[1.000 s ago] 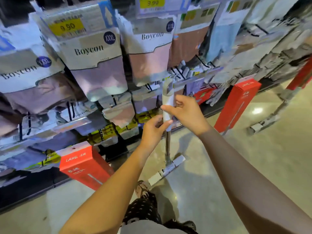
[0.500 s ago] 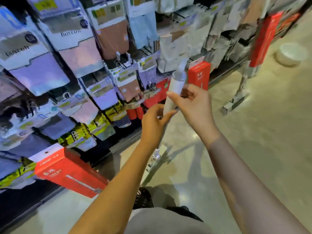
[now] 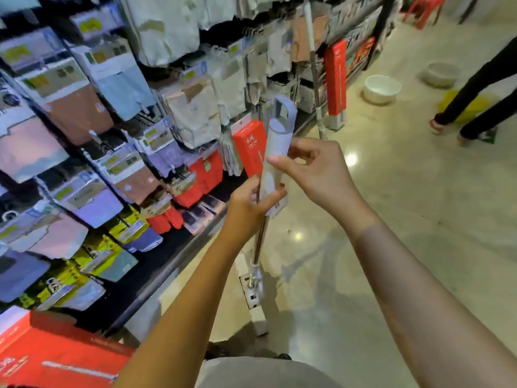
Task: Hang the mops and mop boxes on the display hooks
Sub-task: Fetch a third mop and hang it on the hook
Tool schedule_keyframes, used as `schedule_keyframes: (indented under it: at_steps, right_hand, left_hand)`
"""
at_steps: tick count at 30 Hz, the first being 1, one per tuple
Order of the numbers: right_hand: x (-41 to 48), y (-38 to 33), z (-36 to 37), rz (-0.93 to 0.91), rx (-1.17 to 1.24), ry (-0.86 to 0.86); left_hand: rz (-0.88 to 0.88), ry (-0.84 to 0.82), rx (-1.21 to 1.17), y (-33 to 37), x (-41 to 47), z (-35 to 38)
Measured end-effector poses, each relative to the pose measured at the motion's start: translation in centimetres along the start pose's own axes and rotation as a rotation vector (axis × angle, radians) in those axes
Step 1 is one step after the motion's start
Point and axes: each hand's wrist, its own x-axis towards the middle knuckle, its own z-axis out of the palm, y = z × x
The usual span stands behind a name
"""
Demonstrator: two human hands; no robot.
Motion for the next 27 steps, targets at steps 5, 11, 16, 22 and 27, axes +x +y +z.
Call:
schedule_keyframes:
  at_steps: [5,11,16,22,27]
  right_hand:
    - [-1.7,0.1,-5.9,-0.04,0.048,0.086]
    - [-3.8,2.9,-10.0,0.01,-0.025,0.345]
    - [-5.2,5.6,-13.6,0.109,-0.206,0.657]
    - [-6.8,7.1,-18.0,0.23,-0.387,0.967]
    - [-10.0,5.8,-20.8,0.351,-0.251,1.307]
  left_hand:
    - [0.026,-0.191,-0.094,3.3,0.5,4.3]
    - [0.092,-0.258,-0.091,4.0,1.5,11.8]
    - [-0.054,-0.458,-0.297,4.7,2.6,18.8]
    - [-0.141,-0.795,-0.387,5.3,3.8,26.2]
    - [0.013,-1.099,-0.349,7.2,2.8,31.2]
